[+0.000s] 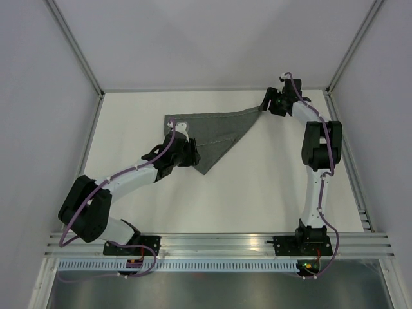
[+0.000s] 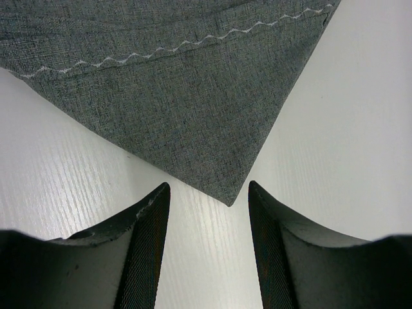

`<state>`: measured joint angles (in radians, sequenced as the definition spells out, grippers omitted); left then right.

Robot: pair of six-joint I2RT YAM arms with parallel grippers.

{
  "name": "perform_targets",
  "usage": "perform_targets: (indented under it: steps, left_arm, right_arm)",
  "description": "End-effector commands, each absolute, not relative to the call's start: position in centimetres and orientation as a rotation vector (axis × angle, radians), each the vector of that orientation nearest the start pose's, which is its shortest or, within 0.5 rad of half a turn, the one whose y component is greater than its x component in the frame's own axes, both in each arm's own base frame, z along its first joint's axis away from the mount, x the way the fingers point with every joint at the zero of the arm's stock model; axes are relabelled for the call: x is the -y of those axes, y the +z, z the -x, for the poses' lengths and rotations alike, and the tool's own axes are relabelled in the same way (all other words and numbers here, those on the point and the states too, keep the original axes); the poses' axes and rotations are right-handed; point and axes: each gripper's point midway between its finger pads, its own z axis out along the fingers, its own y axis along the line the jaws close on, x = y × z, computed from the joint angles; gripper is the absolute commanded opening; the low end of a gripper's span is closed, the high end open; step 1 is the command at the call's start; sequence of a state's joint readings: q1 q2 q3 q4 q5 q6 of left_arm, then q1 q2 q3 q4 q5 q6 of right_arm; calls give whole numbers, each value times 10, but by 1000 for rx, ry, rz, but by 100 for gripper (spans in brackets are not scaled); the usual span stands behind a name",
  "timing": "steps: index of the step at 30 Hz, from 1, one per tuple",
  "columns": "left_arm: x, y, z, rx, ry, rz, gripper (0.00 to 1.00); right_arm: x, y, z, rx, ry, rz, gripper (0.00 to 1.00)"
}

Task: Fold the napkin, place the utensils inside, and roll it up
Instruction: Fold the napkin at the center of the board.

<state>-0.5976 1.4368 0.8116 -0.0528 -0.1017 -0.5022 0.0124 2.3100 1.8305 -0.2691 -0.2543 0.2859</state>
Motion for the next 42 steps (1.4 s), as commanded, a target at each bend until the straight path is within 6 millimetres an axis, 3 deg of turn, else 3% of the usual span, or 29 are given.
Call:
perform_targets:
  steps: [1, 5, 7, 11, 16, 26, 28, 35, 42]
  left_arm:
    - [224, 106, -323, -2252, -501, -1, 57]
    - [223, 103, -322, -2258, -494, -2, 57]
    - [223, 102, -321, -2261, -491, -5, 57]
    - [222, 103, -321, -2262, -487, -8, 57]
    - [223, 102, -322, -2261, -487, -8, 57]
    - [221, 99, -321, -2267, -475, -15, 57]
    - [220, 99, -321, -2268, -473, -15, 57]
    - [222, 98, -322, -2273, -471, -26, 57]
    - [222, 96, -322, -2279, -468, -25, 57]
  right_arm:
    - [-82, 76, -608, -2260, 598, -240, 76]
    - [-86, 63, -611, -2267, 673, -314, 75]
    - [-70, 60, -614, -2255, 687, -365, 73]
    - [-67, 47, -615, -2262, 721, -434, 71]
    - [-68, 44, -619, -2244, 767, -459, 67]
    - [-81, 41, -623, -2229, 869, -484, 49]
    - [-80, 42, -624, -2225, 870, -482, 48]
    - [-82, 59, -627, -2187, 879, -437, 20]
    - [-86, 90, -624, -2135, 824, -292, 10]
